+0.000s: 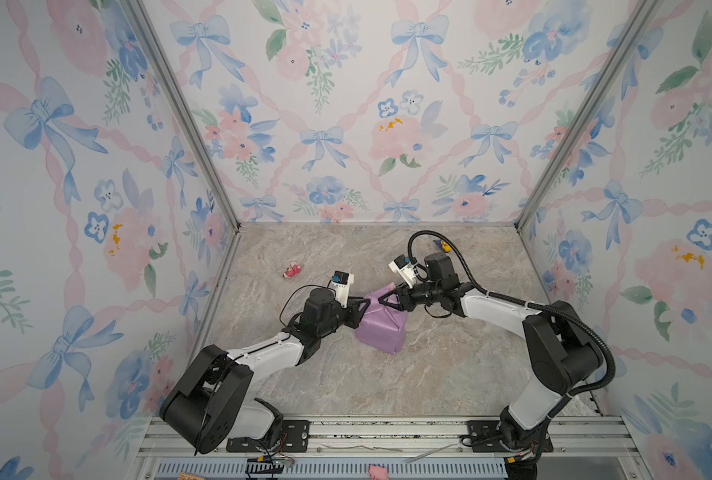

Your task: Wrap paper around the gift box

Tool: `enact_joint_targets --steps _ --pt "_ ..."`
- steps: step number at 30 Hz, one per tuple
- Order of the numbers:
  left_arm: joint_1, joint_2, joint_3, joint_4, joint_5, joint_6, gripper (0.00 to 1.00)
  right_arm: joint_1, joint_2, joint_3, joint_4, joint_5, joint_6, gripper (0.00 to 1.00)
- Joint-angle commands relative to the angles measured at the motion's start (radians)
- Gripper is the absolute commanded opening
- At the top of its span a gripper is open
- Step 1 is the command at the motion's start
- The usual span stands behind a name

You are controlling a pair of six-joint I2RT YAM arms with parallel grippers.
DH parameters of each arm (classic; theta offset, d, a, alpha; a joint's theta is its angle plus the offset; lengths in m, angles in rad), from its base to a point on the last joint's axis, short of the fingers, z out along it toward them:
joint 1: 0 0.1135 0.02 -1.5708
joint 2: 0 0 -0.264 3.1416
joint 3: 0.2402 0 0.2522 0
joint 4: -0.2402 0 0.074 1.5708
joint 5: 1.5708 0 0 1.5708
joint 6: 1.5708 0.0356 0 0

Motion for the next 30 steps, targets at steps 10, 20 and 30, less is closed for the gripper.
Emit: enact_joint_targets --steps 10,20,30 --pt "0.069 -0.038 0.061 -0.137 0.205 0.169 0.48 0.008 0.025 0.015 -0.067 -0.054 -0.174 0.13" --pt "0.097 -0.014 0.168 -0.357 0.426 0.583 0.54 0.006 0.032 0.137 -0.382 -0.139 -0.54 0.05" --pt "0.108 0.123 0.287 -0.436 0.441 0.634 0.52 -0.001 0.063 0.192 -0.476 -0.195 -0.634 0.05"
